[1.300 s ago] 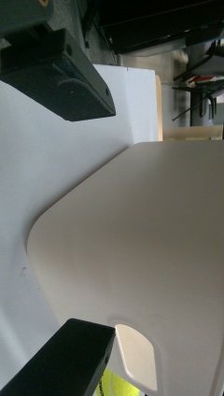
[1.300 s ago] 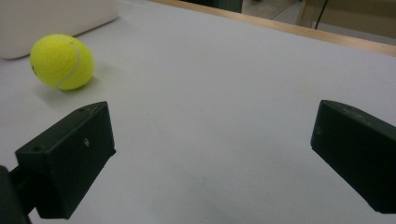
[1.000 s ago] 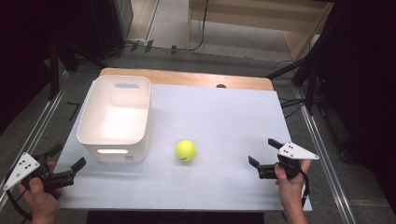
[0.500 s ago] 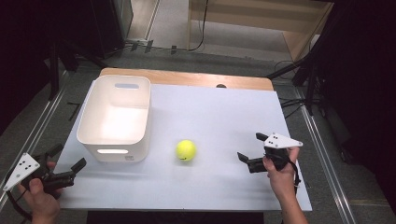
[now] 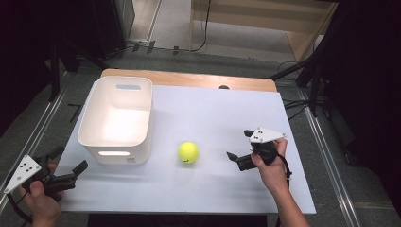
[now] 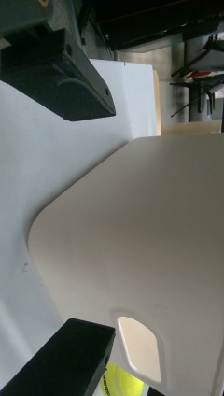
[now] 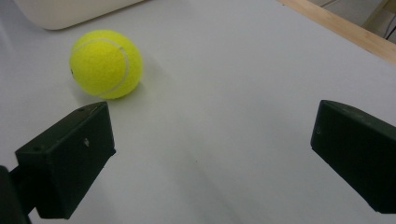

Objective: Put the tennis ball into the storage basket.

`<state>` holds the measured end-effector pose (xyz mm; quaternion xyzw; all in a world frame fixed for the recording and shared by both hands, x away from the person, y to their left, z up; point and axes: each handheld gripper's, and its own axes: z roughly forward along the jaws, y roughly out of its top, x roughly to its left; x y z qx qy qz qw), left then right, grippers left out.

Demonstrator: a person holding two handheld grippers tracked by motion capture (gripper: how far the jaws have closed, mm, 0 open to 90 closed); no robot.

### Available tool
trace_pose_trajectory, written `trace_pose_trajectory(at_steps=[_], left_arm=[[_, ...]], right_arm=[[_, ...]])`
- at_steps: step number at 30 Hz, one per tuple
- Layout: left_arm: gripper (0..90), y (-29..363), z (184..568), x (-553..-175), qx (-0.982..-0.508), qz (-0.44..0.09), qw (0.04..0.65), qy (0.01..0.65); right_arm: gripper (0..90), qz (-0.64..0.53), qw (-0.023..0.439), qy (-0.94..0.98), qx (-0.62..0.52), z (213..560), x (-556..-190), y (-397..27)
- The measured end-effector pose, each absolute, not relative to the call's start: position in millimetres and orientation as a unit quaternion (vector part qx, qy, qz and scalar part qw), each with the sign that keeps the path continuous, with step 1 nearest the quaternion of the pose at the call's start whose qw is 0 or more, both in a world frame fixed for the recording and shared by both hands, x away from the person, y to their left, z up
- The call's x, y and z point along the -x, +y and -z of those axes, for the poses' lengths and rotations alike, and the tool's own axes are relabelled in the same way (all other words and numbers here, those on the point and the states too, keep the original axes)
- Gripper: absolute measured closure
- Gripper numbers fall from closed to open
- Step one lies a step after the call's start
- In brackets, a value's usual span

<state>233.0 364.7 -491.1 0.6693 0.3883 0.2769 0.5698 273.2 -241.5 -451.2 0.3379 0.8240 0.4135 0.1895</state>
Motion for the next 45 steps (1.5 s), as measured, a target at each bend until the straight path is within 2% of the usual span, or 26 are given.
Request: trace_pose_trajectory(at_steps=[22, 45], left_arm=[[0.0, 364.4, 490.9, -232.8, -0.673, -0.278, 0.568, 0.384], [0.0, 364.2, 491.0, -232.8, -0.673, -0.278, 0.568, 0.384]], right_arm=[[0.0, -0.375, 0.142, 0.871, -0.283, 445.5, -300.2, -190.9], [0.0, -0.322, 0.081, 0.919, -0.212, 456.9, -317.2, -138.4]])
